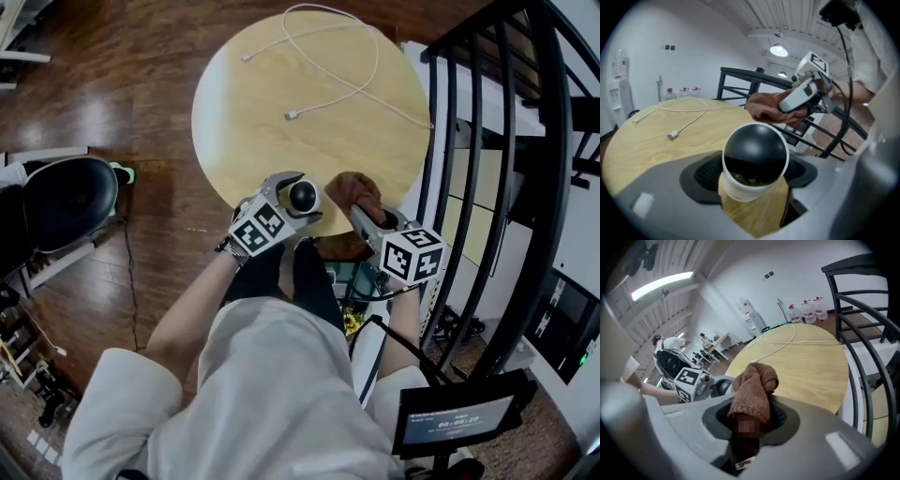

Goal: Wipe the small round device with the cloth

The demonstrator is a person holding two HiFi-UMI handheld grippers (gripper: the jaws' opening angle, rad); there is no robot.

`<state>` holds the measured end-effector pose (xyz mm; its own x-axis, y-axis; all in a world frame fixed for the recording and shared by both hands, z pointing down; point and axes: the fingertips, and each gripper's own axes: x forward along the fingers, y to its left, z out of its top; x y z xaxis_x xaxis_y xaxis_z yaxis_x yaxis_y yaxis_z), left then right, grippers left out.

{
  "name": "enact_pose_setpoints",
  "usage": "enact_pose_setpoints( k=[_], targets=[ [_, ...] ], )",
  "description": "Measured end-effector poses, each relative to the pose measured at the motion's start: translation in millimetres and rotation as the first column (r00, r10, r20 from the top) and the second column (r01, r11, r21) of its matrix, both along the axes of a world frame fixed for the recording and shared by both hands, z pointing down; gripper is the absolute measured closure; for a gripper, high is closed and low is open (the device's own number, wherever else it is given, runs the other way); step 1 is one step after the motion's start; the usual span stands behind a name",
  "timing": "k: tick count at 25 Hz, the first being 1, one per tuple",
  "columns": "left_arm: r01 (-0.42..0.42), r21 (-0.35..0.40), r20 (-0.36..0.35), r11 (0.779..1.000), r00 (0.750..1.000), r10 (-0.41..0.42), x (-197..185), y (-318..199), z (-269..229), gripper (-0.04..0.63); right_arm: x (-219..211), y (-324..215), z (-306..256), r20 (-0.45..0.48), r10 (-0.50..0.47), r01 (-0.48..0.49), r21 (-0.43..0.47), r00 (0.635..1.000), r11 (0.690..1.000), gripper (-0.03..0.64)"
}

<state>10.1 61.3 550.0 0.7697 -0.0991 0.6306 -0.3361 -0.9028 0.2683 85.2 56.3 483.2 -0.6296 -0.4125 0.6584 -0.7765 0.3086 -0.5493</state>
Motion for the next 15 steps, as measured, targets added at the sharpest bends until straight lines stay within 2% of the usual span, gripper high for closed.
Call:
enact_pose_setpoints(
  k=[3,6,8,11,15],
  targets=[
    [-0.147,-0.007,-0.061,0.989,0.987,0.147,-7,4,-2,0.207,-16,1,-4,0.033,-0.078,0.078,0.001,0.996,0.997,0.529],
    [-0.302,0.021,-0.039,0.953,0.952,0.303,-13,12,-1,0.206,-34,5,-5,0.055,-0.165,0.167,-0.016,0.985,0.986,0.528],
    [-0.374,0.037,-0.017,0.927,0.927,0.375,-13,17,0,0.206,-44,7,-3,0.066,-0.208,0.210,-0.030,0.976,0.977,0.528],
    [-0.420,0.040,0.000,0.907,0.907,0.420,-13,20,1,0.206,-55,11,-1,0.073,-0.257,0.261,-0.049,0.964,0.964,0.529],
    [-0.422,0.040,0.008,0.906,0.906,0.422,-12,20,1,0.206,-67,13,7,0.047,-0.322,0.325,-0.077,0.945,0.943,0.529]
  ],
)
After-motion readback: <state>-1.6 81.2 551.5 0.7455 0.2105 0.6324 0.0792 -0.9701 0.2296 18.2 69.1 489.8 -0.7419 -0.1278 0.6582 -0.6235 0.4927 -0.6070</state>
